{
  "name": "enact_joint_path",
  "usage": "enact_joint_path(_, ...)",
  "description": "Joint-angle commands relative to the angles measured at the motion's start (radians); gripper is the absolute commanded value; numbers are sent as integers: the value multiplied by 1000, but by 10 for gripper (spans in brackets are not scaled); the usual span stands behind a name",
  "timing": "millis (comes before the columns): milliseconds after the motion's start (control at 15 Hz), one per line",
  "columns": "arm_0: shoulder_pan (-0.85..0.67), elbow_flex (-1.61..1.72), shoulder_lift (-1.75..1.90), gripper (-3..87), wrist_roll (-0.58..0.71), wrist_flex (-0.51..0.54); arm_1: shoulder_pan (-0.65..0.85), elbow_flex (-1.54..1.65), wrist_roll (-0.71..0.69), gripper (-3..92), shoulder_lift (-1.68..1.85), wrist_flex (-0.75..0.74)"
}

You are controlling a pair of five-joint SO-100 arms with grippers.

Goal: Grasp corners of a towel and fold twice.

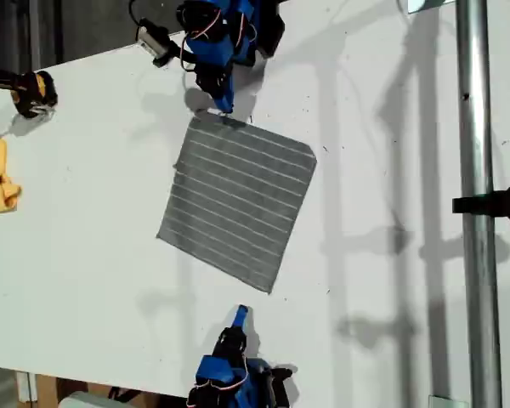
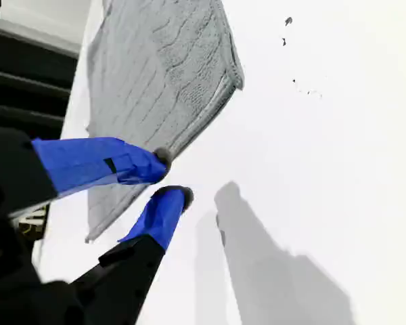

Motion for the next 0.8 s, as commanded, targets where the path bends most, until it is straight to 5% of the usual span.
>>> enact_joint_path(0, -149, 3, 6, -23, -350, -3, -61, -31, -3, -1, 2, 9)
enact_joint_path(733, -144, 3, 6, -23, -353, -2, -143, -160, 6, -1, -5, 23)
